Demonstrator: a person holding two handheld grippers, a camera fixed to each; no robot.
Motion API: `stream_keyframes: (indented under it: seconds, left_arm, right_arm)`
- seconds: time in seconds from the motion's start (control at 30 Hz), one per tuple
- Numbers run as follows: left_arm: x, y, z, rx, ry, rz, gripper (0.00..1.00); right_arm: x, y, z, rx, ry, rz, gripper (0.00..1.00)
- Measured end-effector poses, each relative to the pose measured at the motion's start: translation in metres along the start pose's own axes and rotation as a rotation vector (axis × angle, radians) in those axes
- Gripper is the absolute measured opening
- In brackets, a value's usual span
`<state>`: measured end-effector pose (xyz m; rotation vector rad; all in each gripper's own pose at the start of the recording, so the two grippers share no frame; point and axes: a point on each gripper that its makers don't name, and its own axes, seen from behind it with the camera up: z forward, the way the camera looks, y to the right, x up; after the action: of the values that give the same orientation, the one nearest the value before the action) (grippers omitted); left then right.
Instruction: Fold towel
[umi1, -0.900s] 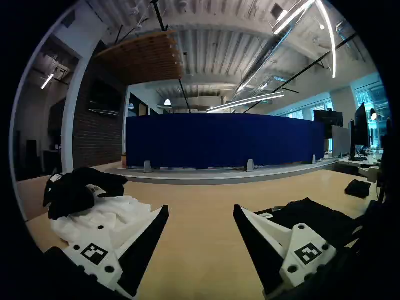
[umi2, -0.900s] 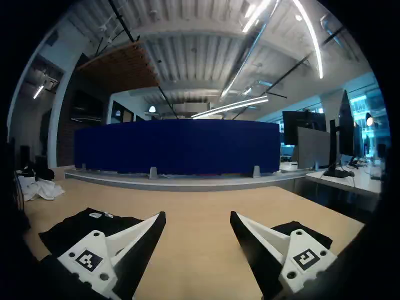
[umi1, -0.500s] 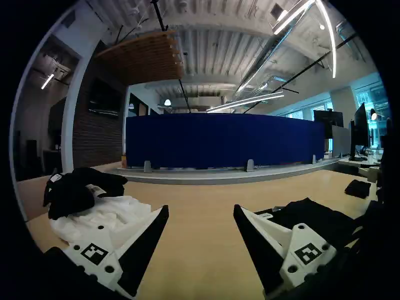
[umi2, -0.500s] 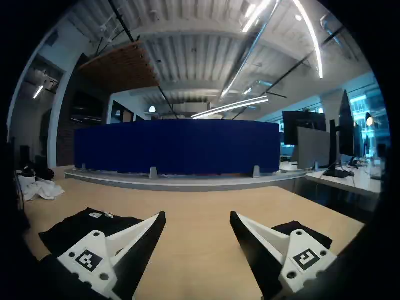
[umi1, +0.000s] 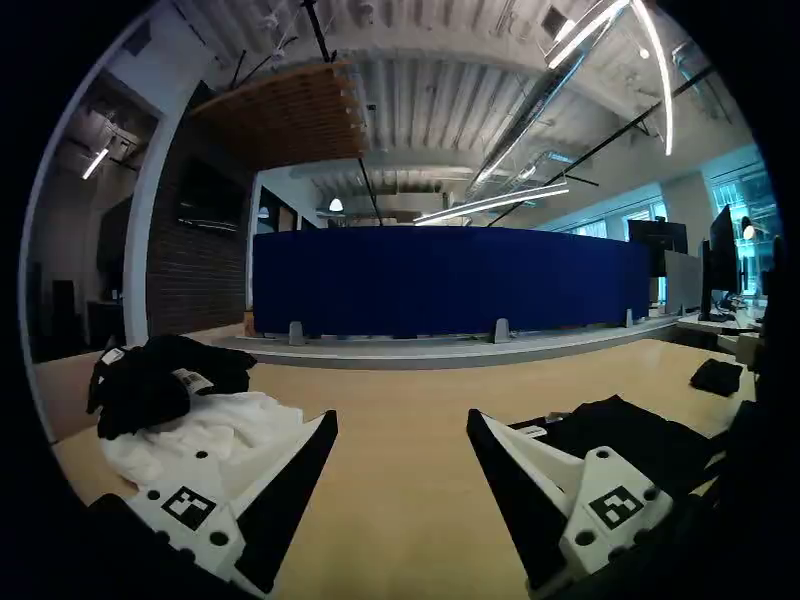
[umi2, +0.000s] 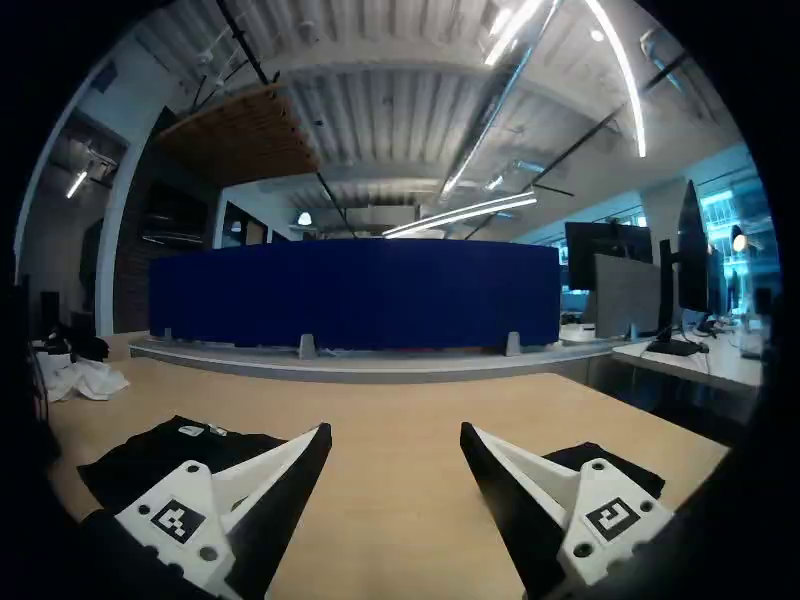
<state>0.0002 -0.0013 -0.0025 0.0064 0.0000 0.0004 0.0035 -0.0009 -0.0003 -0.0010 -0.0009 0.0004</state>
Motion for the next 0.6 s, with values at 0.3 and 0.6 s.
stream_keyframes:
  seconds: [0.3, 0.6]
  left_arm:
    - [0.017, -0.009, -0.003, 0.024, 0.007, -0.002, 0.96]
    - [0.101, -0.014, -0.011, 0.030, 0.025, -0.011, 0.96]
  right_arm:
    - [0.025, 0.005, -0.008, -0.022, -0.004, 0.007, 0.99]
    - [0.113, 0.005, -0.020, -0.032, 0.016, -0.001, 0.99]
